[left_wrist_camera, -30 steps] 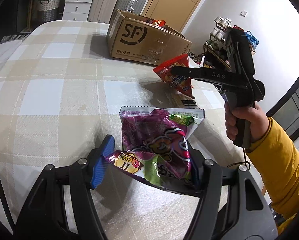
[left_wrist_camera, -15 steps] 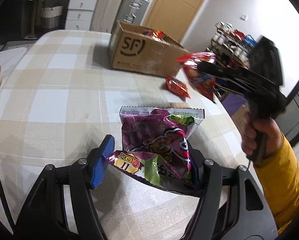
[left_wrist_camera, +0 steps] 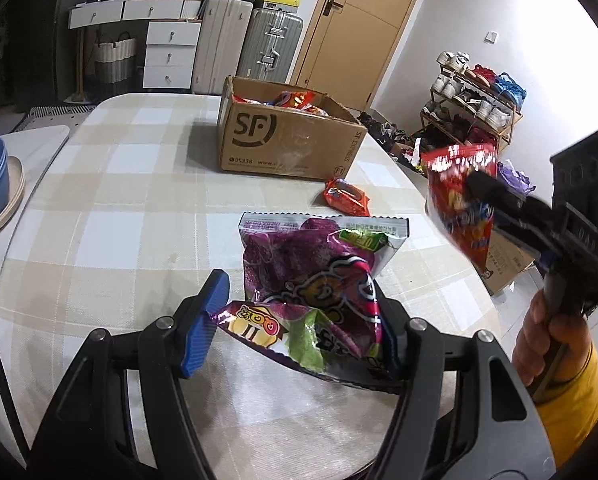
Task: Organize snacks
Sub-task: 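Lift the purple candy bag and red chip bag toward the SF box, then lower the purple candy bag and red chip bag into the SF box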
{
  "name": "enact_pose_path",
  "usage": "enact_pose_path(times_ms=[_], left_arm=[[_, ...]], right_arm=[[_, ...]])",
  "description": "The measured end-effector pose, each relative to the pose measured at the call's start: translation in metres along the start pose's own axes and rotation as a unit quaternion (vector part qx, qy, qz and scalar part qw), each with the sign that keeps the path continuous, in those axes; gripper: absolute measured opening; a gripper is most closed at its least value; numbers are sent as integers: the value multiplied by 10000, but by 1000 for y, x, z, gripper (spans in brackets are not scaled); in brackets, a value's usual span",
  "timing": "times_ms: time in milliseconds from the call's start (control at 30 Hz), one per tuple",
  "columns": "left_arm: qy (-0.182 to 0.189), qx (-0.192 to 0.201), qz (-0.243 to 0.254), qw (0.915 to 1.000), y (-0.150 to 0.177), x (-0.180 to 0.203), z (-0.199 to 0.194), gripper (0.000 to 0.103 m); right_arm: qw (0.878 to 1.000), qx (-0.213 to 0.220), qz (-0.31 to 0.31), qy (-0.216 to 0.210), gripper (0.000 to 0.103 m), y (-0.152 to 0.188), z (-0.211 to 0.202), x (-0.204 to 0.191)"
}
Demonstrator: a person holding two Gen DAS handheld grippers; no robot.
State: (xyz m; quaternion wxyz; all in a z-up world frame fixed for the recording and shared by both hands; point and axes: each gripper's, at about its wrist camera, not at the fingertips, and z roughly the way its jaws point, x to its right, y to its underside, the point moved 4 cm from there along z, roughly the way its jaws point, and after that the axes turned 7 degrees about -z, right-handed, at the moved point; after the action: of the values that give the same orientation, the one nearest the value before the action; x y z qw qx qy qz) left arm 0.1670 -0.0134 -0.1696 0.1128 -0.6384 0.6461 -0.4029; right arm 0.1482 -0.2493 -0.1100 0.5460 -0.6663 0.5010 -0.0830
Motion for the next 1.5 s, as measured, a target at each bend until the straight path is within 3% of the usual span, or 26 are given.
enact_pose_path(times_ms=[267,567,1033,1500], left_arm=[[92,118,21,9999,-9,7,-16,63],[140,389,-71,9991,-52,3,-27,63],[-121,804,261,9963,-182,-6,-6,63],[-268,503,149,9983,-321,-6,108,63]], right_arm=[[9998,125,156,80,38,1,-16,4],[9994,315,-118,20,38,-42,-22,-4],[9983,457,-349,-46,38,-142,23,17],[9982,350,-454,192,38,-227,97,51]])
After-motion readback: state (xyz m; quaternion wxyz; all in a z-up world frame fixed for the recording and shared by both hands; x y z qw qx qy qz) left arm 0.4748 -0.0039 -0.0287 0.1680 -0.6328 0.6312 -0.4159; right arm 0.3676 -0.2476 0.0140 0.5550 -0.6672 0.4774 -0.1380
